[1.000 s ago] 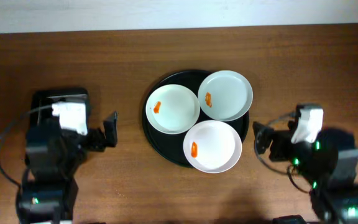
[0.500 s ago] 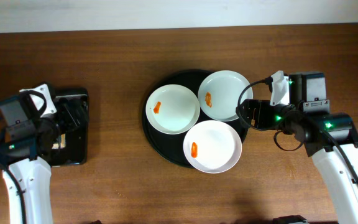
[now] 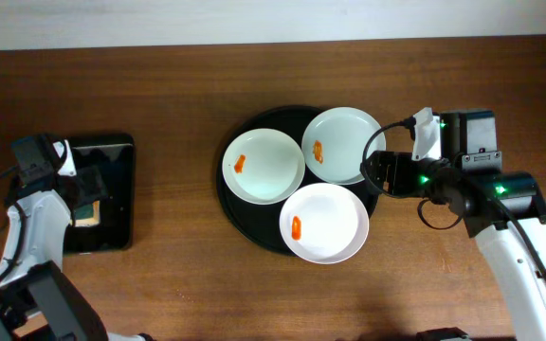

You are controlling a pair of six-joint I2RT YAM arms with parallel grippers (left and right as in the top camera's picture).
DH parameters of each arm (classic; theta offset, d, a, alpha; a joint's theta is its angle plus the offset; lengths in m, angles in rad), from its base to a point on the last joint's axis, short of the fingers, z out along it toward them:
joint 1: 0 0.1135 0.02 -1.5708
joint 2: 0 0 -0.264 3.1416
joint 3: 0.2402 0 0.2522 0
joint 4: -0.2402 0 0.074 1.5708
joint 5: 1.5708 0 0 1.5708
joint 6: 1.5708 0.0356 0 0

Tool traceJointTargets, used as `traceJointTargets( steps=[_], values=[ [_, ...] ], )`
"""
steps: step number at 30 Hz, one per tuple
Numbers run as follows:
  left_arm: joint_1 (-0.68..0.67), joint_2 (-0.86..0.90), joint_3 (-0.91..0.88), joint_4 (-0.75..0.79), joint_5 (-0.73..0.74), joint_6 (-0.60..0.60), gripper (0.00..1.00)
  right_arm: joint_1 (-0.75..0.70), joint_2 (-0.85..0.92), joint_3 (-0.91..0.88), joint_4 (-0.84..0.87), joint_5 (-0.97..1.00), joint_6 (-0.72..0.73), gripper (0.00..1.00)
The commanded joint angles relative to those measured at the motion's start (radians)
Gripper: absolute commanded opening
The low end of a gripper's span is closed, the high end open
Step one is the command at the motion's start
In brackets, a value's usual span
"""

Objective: Clean dirty plates on tray and stack at the side
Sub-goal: 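Grasp the green sponge with left gripper, move right gripper to plates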

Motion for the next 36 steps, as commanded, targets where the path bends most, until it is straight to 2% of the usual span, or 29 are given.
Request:
traceJointTargets(
  steps=[1,3,8,14,15,16,17,19,22,24,27,28,29,31,32,34,36],
  values=[
    [0.011,0.052,0.014,0.018,-0.027,0.174,0.74,-0.006,0.002,0.015,0.000,0.008,-0.006,0.96],
    [0.029,0.078,0.014,0.014,0.028,0.173,0.65,-0.006,0.002,0.015,0.002,0.009,-0.006,0.96],
    [0.028,0.171,0.014,0.023,0.028,0.174,0.62,-0.006,0.002,0.015,0.001,0.009,-0.006,0.96],
    [0.028,0.201,0.014,0.048,0.032,0.166,0.19,-0.006,0.002,0.015,-0.002,0.009,-0.006,0.96],
    [0.028,0.201,0.014,0.049,0.053,0.166,0.17,-0.006,0.002,0.015,-0.002,0.009,-0.006,0.96],
    [0.028,0.201,0.014,0.051,0.076,0.157,0.21,-0.006,0.002,0.015,-0.002,0.009,-0.006,0.96],
    [0.028,0.201,0.014,0.051,0.075,0.132,0.00,-0.006,0.002,0.015,-0.002,0.009,-0.006,0.96],
    [0.027,0.198,0.014,0.047,0.108,0.074,0.00,-0.006,0.002,0.015,-0.002,0.009,-0.006,0.96],
    [0.018,0.144,0.016,-0.023,0.259,-0.043,0.00,-0.006,0.002,0.015,-0.002,0.009,-0.006,0.96],
    [-0.002,0.137,0.016,-0.045,0.298,-0.063,0.00,-0.006,0.002,0.015,-0.002,0.009,-0.006,0.96],
    [-0.061,0.143,0.016,-0.035,0.165,-0.068,0.00,-0.006,0.002,0.015,-0.001,0.009,-0.006,0.96],
    [-0.066,0.166,0.016,-0.048,0.066,-0.128,0.00,-0.006,0.002,0.015,-0.001,0.009,-0.006,0.96],
    [-0.066,0.180,0.016,-0.089,0.034,-0.176,0.00,-0.006,0.002,0.015,-0.002,0.008,-0.006,0.96],
    [-0.076,0.144,0.053,-0.127,0.129,-0.140,0.00,-0.005,0.002,0.014,-0.010,0.005,-0.007,0.96],
    [-0.089,0.109,0.093,-0.178,0.131,-0.133,0.00,-0.005,0.002,0.014,-0.014,0.000,-0.011,0.96],
    [-0.120,0.044,0.134,-0.212,0.318,-0.035,0.00,-0.005,0.003,0.014,-0.013,-0.077,-0.052,0.96],
    [-0.191,0.010,0.140,-0.213,0.466,-0.005,0.00,-0.005,0.028,0.014,-0.016,-0.078,-0.052,0.96]
  ],
)
